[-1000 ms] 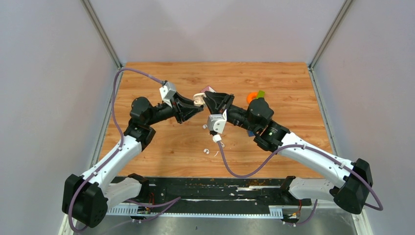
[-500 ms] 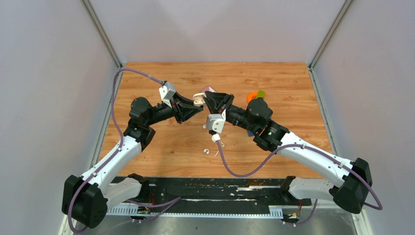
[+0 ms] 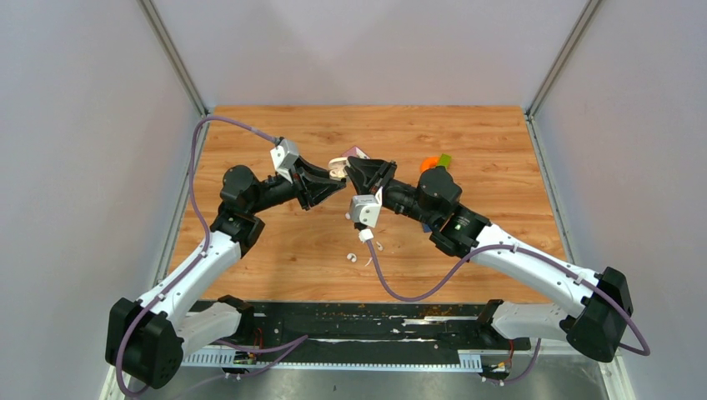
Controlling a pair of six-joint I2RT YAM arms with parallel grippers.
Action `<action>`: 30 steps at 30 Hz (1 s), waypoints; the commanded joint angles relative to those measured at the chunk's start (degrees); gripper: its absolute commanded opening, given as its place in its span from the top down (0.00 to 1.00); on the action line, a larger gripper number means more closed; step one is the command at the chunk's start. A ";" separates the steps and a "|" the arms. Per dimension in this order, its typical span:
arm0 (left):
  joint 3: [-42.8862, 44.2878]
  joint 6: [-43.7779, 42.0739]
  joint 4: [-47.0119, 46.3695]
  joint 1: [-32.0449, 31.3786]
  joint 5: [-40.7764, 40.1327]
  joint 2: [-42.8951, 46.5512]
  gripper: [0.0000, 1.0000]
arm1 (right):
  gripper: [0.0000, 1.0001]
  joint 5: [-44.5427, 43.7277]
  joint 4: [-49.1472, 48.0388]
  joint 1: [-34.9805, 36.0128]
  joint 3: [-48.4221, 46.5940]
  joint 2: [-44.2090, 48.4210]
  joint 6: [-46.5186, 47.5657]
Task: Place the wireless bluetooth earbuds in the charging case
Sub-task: Place the earbud in the charging case.
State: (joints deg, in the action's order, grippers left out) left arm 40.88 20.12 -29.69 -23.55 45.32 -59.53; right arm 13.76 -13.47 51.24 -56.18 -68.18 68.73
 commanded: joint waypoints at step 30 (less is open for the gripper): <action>-0.17 -0.78 -4.23 0.00 -2.13 1.46 1.00 | 0.75 1.07 -0.05 0.26 -1.12 0.29 0.22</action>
State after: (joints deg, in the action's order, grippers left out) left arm 40.88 20.05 -29.91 -23.55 44.40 -59.53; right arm 13.89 -13.54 51.24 -56.18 -68.18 68.75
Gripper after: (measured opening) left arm 0.338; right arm 0.241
